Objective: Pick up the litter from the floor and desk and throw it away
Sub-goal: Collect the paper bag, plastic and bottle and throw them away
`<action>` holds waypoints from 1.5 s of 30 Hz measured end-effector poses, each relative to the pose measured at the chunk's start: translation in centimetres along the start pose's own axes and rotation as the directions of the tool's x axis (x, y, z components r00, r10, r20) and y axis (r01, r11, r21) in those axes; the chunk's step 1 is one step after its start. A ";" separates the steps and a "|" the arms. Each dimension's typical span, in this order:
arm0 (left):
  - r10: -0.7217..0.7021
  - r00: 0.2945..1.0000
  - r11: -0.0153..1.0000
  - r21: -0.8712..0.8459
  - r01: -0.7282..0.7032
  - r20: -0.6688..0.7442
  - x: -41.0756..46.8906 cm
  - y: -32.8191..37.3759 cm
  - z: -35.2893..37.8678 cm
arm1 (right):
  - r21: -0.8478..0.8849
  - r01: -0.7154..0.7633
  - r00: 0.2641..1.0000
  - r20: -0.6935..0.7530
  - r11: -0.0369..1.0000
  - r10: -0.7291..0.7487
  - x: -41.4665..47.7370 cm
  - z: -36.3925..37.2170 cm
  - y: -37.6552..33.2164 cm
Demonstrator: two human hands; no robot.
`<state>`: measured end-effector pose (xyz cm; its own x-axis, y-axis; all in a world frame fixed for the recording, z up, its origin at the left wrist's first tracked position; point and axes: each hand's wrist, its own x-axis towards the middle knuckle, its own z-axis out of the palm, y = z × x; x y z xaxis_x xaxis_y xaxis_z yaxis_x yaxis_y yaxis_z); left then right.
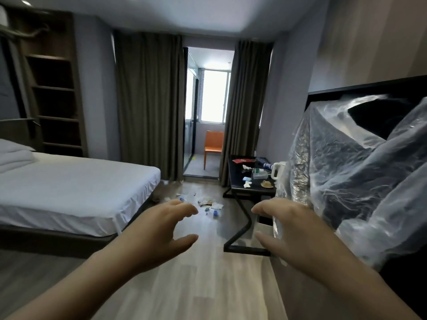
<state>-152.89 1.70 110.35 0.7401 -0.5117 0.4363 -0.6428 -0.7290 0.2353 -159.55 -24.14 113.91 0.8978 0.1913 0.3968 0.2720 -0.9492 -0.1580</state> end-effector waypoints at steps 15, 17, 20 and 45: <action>-0.135 0.989 0.989 0.062 0.131 0.059 15.9 -12.1 8.0 | 0.000 0.042 0.994 0.105 0.999 -0.042 19.2 10.1 12.1; -0.133 0.990 0.990 0.063 0.129 0.057 18.2 -14.9 9.1 | 0.001 0.051 0.993 0.109 0.999 -0.051 22.3 12.0 12.8; -0.137 0.990 0.989 0.059 0.134 0.044 22.0 -19.9 10.3 | -0.020 0.050 0.991 0.122 0.999 -0.047 27.7 14.7 13.5; -0.162 0.973 0.987 0.049 0.155 0.166 56.1 -48.9 23.0 | -0.044 -0.095 0.962 0.254 0.994 0.104 66.0 34.0 29.0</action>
<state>-75.37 -1.83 103.32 0.8566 -0.4555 0.2424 -0.5094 -0.8212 0.2570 -80.66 -30.52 104.78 0.9795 0.1490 0.1357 0.1695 -0.9732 -0.1551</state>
